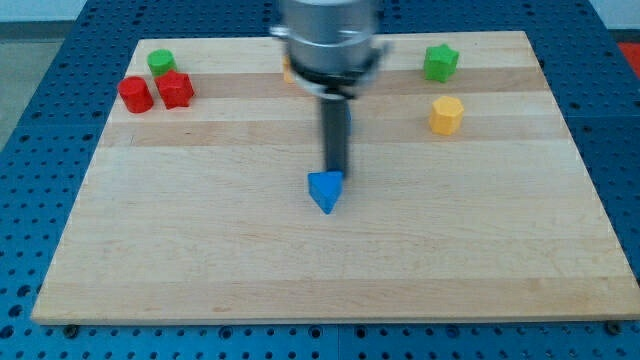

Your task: Push the blue triangle to the center left

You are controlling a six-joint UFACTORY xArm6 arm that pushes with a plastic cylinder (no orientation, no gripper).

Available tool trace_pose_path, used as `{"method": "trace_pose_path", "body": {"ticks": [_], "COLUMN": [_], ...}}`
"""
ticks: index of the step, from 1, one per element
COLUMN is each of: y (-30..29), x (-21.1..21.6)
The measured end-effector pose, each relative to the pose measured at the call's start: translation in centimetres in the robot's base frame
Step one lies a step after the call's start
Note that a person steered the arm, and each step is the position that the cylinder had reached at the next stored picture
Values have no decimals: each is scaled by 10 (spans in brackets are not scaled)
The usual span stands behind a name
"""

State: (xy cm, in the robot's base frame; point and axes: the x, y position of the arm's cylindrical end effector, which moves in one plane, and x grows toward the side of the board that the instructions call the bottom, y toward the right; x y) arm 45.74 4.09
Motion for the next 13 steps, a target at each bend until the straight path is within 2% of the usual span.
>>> {"method": "trace_pose_path", "body": {"ticks": [1, 3, 4, 5, 6, 7, 8, 9, 10, 11, 12, 13], "y": [21, -130, -143, -143, -201, -229, -210, -216, -259, -259, -179, -204], "x": [20, 27, 34, 61, 28, -19, -17, -73, -76, -83, -62, -25]}}
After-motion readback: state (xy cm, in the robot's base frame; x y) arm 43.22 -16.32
